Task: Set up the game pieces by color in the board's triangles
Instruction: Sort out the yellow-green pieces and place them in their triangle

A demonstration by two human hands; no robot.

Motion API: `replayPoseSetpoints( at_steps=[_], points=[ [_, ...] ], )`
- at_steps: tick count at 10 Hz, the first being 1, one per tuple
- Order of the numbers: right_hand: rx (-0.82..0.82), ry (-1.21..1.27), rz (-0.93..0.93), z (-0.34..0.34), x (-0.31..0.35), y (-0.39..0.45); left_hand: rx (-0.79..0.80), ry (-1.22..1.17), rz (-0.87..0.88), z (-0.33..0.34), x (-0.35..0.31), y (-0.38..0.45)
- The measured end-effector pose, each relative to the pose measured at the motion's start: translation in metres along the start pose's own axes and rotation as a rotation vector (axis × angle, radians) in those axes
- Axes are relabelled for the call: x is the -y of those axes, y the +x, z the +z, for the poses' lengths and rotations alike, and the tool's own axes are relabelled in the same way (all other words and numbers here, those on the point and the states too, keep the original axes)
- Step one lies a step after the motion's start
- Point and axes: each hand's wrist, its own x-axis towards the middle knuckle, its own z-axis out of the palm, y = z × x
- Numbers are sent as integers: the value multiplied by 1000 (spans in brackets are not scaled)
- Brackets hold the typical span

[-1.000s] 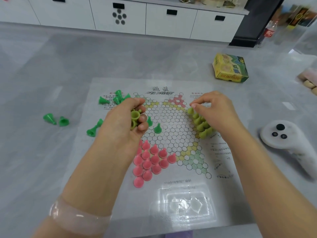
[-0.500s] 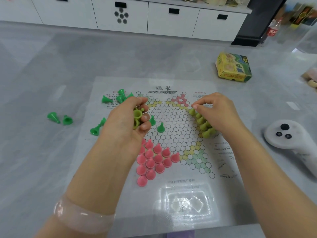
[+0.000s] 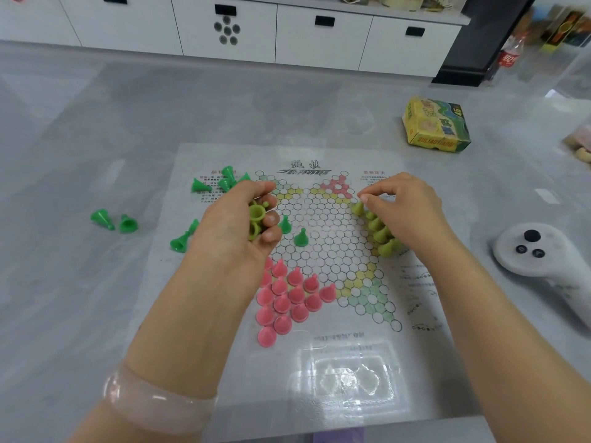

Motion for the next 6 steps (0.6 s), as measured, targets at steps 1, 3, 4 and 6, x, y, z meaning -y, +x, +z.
replayPoseSetpoints(
  at_steps=[1,3,4,6],
  points=[
    [0,29,-1,-2,-1,-1,1,-4,2,0,0,0],
    [28,-20,-7,0,0,-1,1,-12,1,0,-1,-1],
    [-24,-21,-18,-1,1,-1,3,-15,-1,-1,-1,-1],
    [-16,-52,-23,0,-1,0,8,-18,-2,-1,-1,-1]
  ],
)
